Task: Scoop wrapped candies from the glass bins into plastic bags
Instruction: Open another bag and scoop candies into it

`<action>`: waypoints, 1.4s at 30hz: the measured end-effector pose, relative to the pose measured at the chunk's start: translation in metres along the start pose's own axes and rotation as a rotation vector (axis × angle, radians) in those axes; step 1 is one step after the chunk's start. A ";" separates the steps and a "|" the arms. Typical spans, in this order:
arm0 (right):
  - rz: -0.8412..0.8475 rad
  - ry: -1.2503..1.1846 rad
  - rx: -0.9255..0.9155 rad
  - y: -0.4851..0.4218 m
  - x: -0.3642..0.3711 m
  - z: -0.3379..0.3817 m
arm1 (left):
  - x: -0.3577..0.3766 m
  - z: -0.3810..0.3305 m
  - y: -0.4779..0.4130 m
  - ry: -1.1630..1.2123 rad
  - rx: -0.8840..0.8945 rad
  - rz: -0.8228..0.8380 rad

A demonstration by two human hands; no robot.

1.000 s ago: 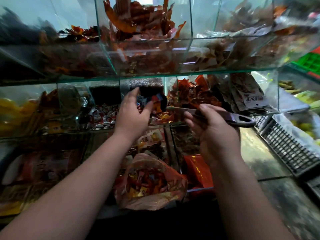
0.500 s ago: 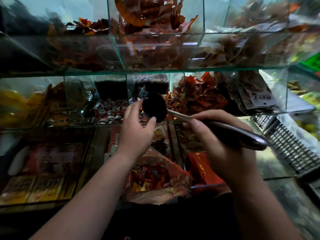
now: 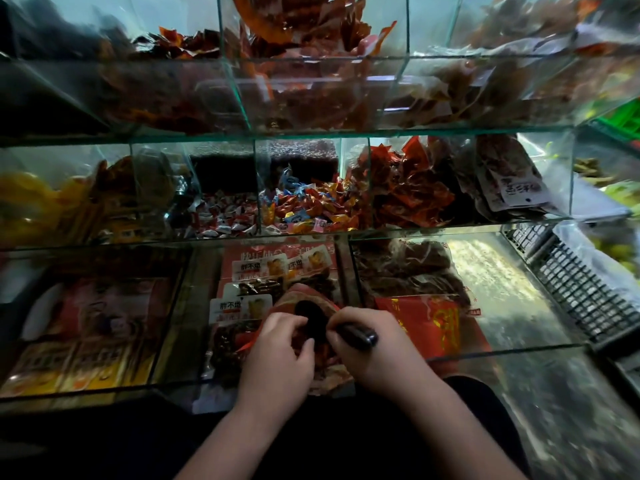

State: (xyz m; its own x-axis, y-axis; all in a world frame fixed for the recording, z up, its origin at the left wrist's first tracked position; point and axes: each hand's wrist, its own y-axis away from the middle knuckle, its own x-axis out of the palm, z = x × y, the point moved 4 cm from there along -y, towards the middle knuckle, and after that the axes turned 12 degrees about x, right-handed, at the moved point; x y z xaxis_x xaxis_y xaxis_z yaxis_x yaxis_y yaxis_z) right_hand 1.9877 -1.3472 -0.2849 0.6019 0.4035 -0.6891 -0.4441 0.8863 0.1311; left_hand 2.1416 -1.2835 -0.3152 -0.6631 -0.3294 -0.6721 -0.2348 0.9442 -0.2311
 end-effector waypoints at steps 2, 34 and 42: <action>0.016 0.045 0.035 -0.015 0.026 -0.018 | -0.002 0.007 -0.002 -0.043 -0.017 -0.026; -0.062 -1.014 0.586 -0.012 0.045 -0.046 | -0.004 0.034 0.009 0.078 -0.138 -0.108; -0.229 -1.095 0.530 0.014 0.000 -0.052 | 0.012 0.051 0.004 -0.065 -0.166 0.145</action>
State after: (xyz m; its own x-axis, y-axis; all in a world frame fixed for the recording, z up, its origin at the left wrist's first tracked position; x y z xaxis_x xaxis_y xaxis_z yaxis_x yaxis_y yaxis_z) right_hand 1.9472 -1.3462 -0.3199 0.9813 -0.0213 0.1911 -0.0858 0.8410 0.5342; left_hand 2.1686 -1.2833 -0.3598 -0.6527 -0.1842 -0.7349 -0.2577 0.9661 -0.0132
